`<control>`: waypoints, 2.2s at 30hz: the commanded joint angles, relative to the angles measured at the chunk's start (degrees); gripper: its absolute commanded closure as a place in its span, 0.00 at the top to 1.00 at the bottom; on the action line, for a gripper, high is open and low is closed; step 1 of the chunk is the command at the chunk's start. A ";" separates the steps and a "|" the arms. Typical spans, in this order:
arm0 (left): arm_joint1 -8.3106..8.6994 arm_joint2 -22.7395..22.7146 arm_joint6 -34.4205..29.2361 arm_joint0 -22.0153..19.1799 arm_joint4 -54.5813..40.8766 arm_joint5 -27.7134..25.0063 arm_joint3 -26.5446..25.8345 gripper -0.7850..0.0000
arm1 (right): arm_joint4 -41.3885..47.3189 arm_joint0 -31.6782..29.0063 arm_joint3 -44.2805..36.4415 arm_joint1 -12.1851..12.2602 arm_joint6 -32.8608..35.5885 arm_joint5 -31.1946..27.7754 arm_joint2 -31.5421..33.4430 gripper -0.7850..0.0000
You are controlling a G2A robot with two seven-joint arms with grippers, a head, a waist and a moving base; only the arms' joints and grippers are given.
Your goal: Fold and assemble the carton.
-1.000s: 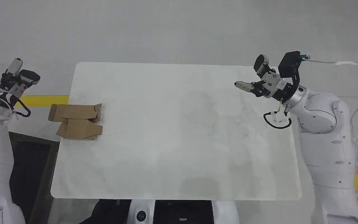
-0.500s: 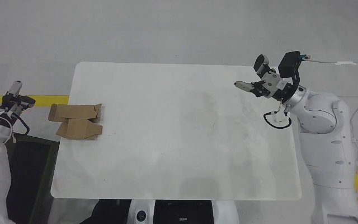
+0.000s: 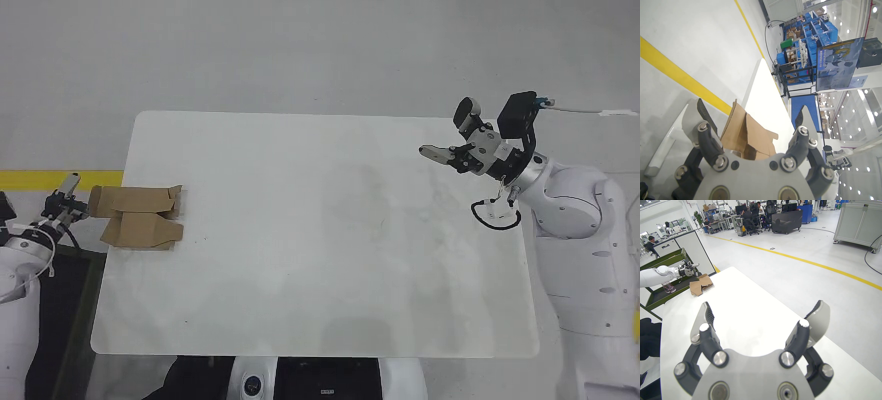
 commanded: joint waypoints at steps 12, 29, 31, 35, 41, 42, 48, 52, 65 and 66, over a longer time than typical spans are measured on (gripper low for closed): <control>0.24 1.12 -1.23 -0.37 4.25 4.78 0.46 0.36 | 0.00 0.00 0.00 0.00 0.00 0.00 0.00 1.00; 0.03 0.80 -5.84 -1.68 -1.04 5.05 1.30 0.00 | 0.00 0.00 0.00 0.00 0.00 0.00 0.00 1.00; 0.07 0.27 -6.86 -2.03 -2.60 4.29 1.34 0.00 | 0.00 0.00 0.00 0.00 0.00 0.00 0.00 1.00; 0.22 -1.19 -8.54 -2.66 -5.66 2.12 0.63 0.00 | 0.00 0.00 0.00 0.00 0.00 0.00 0.00 1.00; 0.77 -4.08 -10.39 -3.44 -8.84 0.70 -2.66 0.00 | 0.00 0.00 0.00 0.00 0.00 0.00 0.00 1.00; 0.76 -4.16 -10.63 -3.72 -9.56 0.61 -3.52 0.00 | 0.00 0.00 0.00 0.00 0.00 0.00 0.00 1.00; 0.65 -2.64 -11.20 -7.06 -10.62 -0.36 -9.64 0.00 | 0.00 0.00 0.00 0.00 0.00 0.00 0.00 1.00; 0.45 1.13 -12.13 -11.83 -8.98 0.01 -12.22 0.00 | 0.00 0.00 0.00 0.00 0.00 0.00 0.00 1.00; -1.81 18.04 -16.46 -30.59 -4.60 -1.10 -10.33 0.00 | 0.00 0.00 0.00 0.00 0.00 0.00 0.00 1.00; -2.10 19.56 -16.79 -32.00 -4.07 -1.35 -9.91 0.00 | 0.00 0.00 0.00 0.00 0.00 0.00 0.00 1.00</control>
